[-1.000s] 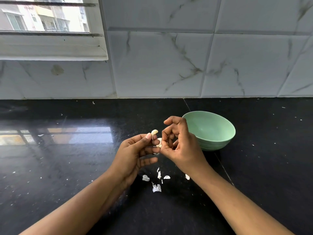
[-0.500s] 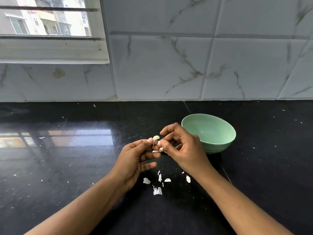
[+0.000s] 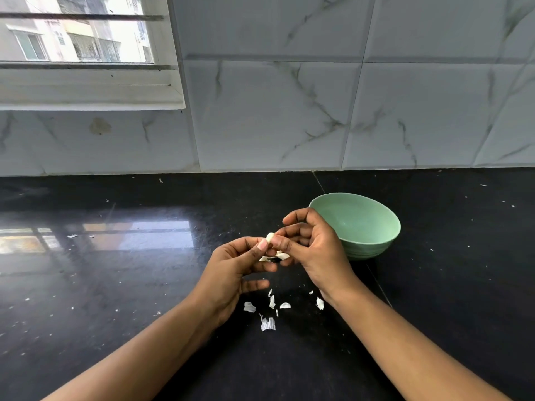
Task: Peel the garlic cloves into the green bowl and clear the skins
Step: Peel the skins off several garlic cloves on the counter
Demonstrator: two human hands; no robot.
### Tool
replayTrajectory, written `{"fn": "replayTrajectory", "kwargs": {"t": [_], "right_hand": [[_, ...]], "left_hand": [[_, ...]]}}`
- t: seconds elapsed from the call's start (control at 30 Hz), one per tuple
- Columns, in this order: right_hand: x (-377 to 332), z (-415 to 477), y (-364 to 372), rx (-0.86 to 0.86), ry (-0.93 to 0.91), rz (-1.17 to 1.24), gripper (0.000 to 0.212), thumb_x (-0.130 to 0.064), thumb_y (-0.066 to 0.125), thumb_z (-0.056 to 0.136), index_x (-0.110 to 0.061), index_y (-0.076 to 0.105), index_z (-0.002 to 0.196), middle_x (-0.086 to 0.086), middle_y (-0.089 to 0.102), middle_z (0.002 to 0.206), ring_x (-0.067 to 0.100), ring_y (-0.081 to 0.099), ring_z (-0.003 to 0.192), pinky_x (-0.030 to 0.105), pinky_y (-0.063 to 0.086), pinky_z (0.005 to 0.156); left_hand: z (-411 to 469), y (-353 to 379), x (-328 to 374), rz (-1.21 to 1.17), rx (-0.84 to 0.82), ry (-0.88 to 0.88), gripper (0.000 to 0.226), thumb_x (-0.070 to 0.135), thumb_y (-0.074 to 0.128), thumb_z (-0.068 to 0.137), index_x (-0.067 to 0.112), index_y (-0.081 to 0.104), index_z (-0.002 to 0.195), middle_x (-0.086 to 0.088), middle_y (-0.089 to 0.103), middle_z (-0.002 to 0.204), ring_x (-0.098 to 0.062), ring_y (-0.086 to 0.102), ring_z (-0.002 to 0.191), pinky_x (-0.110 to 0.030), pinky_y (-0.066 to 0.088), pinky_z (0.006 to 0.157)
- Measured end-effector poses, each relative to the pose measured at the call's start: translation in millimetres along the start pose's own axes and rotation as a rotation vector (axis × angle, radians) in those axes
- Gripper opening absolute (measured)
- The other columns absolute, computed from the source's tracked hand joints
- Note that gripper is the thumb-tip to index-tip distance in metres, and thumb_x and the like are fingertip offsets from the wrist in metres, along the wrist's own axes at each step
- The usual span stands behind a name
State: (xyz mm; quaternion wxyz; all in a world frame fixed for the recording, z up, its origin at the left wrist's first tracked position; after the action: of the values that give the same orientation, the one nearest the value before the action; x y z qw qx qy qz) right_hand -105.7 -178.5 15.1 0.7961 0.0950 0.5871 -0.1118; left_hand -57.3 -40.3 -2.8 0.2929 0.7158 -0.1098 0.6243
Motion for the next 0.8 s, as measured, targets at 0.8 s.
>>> {"fn": "replayTrajectory", "kwargs": {"t": [0.8], "right_hand": [[-8.0, -4.1, 1.3, -0.110, 0.129, 0.205, 0.039, -0.001, 0.067, 0.080, -0.017, 0.048, 0.110, -0.005, 0.059, 0.073, 0.006, 0.061, 0.065, 0.020, 0.048, 0.048]], "left_hand": [[-2.0, 1.3, 2.0, 0.228, 0.021, 0.235, 0.019, 0.024, 0.064, 0.078, 0.008, 0.068, 0.086, -0.005, 0.069, 0.075, -0.015, 0.065, 0.062, -0.029, 0.054, 0.057]]}}
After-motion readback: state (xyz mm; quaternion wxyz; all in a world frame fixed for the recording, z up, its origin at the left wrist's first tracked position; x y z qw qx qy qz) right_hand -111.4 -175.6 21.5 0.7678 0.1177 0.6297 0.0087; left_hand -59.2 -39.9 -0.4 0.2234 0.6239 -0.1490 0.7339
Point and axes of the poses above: each hand's wrist, its own z-axis towards the middle knuckle, its own y-axis out of the palm, x = y × z, the point moved 1 cm from there along z, towards the middle knuckle
